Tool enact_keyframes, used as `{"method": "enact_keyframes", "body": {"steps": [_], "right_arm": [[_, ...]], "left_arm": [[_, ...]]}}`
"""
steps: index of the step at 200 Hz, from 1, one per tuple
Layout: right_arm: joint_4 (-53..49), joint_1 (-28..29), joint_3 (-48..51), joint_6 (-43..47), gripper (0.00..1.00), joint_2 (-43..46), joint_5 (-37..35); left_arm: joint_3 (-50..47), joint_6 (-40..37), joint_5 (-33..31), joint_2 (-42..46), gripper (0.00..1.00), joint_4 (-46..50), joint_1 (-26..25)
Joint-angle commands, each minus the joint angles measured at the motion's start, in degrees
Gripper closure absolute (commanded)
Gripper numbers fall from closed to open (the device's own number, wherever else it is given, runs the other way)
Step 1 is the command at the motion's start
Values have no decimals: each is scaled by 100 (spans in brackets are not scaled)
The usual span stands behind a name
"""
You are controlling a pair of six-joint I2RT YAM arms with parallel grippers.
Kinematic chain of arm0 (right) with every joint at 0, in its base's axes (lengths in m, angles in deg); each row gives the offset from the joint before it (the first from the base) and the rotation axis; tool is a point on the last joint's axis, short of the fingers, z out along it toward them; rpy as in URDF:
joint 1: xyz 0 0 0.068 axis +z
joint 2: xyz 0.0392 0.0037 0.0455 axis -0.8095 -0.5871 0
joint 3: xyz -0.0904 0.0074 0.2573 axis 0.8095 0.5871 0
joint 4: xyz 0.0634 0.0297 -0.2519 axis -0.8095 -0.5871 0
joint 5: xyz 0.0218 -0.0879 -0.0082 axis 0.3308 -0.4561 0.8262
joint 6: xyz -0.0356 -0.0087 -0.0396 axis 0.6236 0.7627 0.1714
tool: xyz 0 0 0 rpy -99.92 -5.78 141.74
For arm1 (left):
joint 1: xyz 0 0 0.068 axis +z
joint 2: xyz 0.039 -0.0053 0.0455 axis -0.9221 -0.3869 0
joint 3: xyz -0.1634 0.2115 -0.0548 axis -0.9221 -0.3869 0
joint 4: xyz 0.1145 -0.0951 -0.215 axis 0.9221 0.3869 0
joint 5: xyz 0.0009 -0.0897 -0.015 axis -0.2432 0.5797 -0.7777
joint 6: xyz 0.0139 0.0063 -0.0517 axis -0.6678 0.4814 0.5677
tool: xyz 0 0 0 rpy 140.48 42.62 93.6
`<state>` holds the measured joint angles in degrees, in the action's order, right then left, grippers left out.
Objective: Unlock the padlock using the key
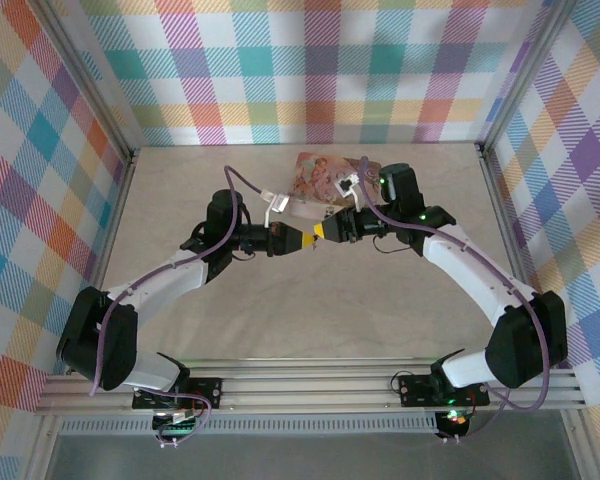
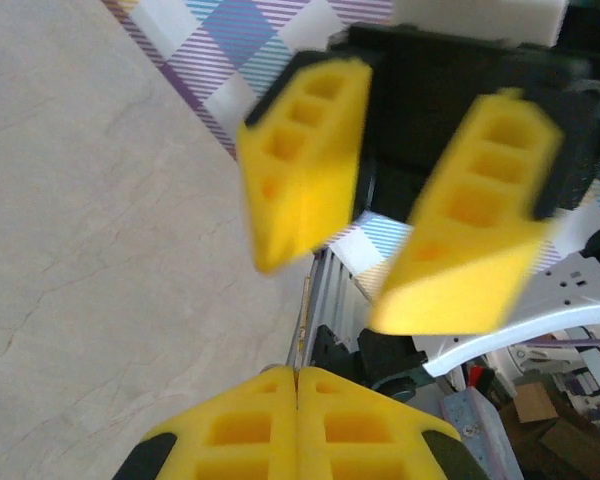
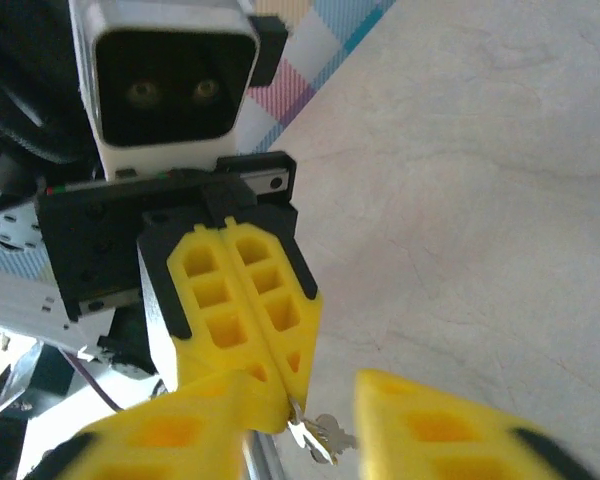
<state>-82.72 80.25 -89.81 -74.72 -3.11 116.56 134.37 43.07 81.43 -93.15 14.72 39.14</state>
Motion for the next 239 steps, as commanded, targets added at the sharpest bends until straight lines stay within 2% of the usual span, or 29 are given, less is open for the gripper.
{"method": "enact_keyframes", "body": {"steps": [1, 13, 29, 51, 104, 138, 179, 209, 239], "right_arm": [[354, -35, 97, -271, 50, 103, -323], [358, -44, 116, -391, 44, 146, -508], [367, -61, 159, -534, 43, 224, -755], [385, -97, 247, -731, 42, 331, -1119], [263, -97, 495, -1330, 44, 143, -2489], [80, 24, 336, -1697, 45, -366, -3117], [-368, 576, -484, -1663, 45, -1461, -4450], [-213, 624, -766, -1966, 46, -1828, -4254], [172, 617, -555, -2256, 49, -1602, -3915]], "left_arm": [[125, -253, -205, -61, 100, 351, -26], [92, -259, -307, -46, 100, 371, -15], [36, -304, -441, 1, 100, 406, -5], [-2, -486, -703, 122, 100, 615, -10], [-263, -1188, -1469, 827, 100, 1051, -11], [-361, -1564, -1937, 1147, 100, 1541, -11], [-623, -1594, -2055, 1274, 100, 1411, -8], [-704, -1664, -2065, 1364, 100, 1499, -10], [-820, -1700, -2176, 1483, 100, 1473, -7]]}}
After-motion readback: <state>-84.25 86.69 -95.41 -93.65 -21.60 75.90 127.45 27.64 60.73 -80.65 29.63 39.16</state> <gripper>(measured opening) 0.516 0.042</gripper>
